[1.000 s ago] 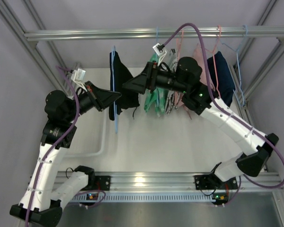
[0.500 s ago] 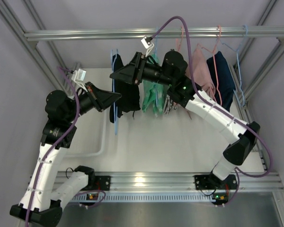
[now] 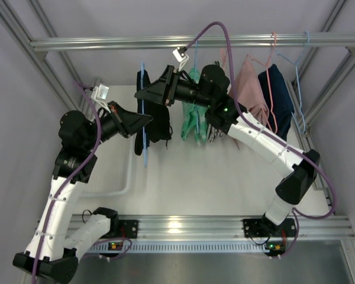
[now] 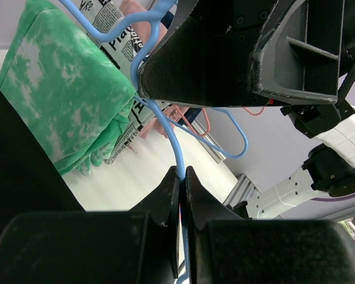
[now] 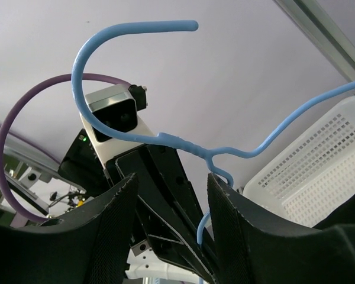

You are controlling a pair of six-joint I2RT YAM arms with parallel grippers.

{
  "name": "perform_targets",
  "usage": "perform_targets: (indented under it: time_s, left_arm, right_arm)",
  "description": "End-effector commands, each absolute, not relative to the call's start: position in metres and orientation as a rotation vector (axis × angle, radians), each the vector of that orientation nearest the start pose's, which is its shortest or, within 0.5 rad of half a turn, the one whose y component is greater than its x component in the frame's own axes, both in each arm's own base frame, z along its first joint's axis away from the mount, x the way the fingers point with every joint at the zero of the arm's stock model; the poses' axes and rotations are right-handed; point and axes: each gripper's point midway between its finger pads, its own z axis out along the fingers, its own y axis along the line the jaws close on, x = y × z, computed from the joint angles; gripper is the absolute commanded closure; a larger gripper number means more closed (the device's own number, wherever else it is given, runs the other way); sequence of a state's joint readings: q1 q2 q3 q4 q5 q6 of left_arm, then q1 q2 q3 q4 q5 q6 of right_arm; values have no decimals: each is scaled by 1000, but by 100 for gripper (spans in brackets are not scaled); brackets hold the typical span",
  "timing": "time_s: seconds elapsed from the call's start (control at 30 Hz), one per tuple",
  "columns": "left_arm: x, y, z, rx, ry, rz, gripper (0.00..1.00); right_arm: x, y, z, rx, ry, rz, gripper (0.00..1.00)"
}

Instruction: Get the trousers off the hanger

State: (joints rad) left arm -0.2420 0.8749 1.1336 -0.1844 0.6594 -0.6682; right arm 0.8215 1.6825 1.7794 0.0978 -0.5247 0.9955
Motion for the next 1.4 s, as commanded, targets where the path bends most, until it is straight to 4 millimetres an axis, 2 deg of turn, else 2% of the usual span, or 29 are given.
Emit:
perform_targets:
  time_s: [0.0,0.07,0.2,0.33,0.47,0.6,0.67,0.8,0.97,1.07,1.17,1.27,1.33,1.37]
  left_arm:
    - [217,-185,487,367,1311,-1134,100]
    - [218,-184,486,360,1313,-1129,100]
    - [219,-183,488,350,1306,-1128,100]
    - [222,-185,488,353,1307,-1132,100]
    - [224,-188,488,367,1304,-1148,100]
    - [223,-191,486,390,1304,-1173,100]
    - [222,-192,485,394,1304,-1179,100]
    - [218,-194,486,414,1301,-1193,100]
    - [218,-195,486,415,1303,-1203,100]
    - [221,-195,484,411,1309,-1204,100]
    - [224,-195,480,396,1323,-1197,100]
    - [231,-192,474,372,1344,-1157,100]
    - [232,-189,472,357,1351,-1140,91]
    - [232,-188,472,352,1352,-1135,81]
  right_arm:
    - [243,443,480,-417,1617,1807,50]
    - [241,440,483,-429,1603,1804,51]
    - [248,422,493,-416,1583,1759,52]
    - [255,409,492,-404,1583,1723,52]
    - [257,405,489,-421,1580,1679,52]
    - [263,414,483,-419,1582,1703,51]
    - [262,419,488,-428,1567,1743,51]
    - [272,436,478,-405,1586,1804,51]
    - [270,447,489,-406,1542,1886,54]
    - [266,451,498,-420,1509,1916,59]
    - [260,451,505,-427,1492,1930,76]
    - [254,447,510,-425,1491,1937,99]
    - [251,444,512,-429,1488,1935,100]
    - [250,442,514,-433,1484,1932,100]
